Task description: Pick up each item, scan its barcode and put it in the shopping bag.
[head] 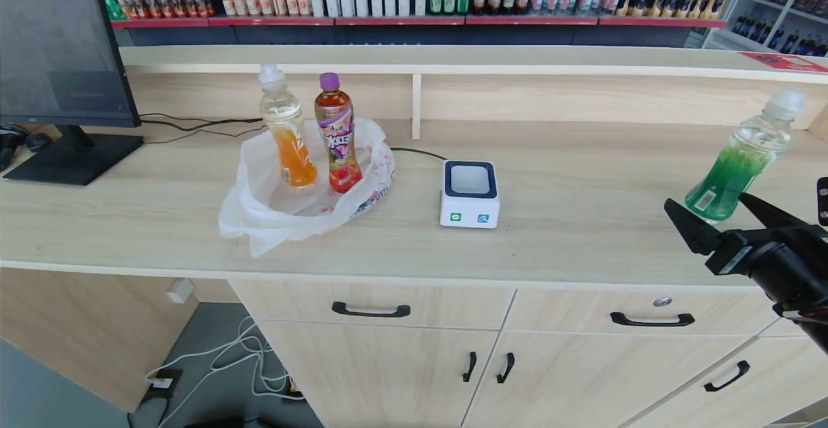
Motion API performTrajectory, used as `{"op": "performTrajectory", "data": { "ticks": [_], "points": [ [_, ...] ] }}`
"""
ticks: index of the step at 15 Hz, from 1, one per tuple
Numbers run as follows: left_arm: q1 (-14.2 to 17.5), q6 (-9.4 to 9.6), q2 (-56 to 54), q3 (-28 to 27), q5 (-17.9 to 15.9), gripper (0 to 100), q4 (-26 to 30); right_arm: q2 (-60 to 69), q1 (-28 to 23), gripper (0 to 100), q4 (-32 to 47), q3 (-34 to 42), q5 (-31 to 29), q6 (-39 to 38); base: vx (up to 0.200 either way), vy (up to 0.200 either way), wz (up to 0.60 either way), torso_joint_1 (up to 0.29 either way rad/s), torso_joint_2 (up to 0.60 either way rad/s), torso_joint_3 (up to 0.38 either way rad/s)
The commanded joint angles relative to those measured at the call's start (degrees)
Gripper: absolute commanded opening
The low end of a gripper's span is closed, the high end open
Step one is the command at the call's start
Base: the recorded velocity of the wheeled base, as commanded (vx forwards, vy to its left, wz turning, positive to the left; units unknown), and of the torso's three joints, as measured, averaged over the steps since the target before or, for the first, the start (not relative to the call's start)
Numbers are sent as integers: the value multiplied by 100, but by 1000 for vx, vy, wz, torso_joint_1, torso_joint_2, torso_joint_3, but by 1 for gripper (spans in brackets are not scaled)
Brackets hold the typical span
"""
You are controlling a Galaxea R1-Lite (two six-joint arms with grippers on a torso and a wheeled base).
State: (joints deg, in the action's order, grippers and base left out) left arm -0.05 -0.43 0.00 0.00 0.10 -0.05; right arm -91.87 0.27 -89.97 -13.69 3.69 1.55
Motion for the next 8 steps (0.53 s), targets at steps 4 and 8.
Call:
{"op": "performTrajectory", "data": {
  "ticks": [4, 8],
  "points": [
    [5, -1, 0, 0, -1, 100, -4, -33, -18, 100, -3, -2, 0, 3, 0, -200, 0, 10, 1, 0],
    [5, -1, 0, 0, 8, 100, -4, -50, -18, 100, -3, 24, 0, 3, 0, -200, 0, 4, 2, 0]
  ]
}}
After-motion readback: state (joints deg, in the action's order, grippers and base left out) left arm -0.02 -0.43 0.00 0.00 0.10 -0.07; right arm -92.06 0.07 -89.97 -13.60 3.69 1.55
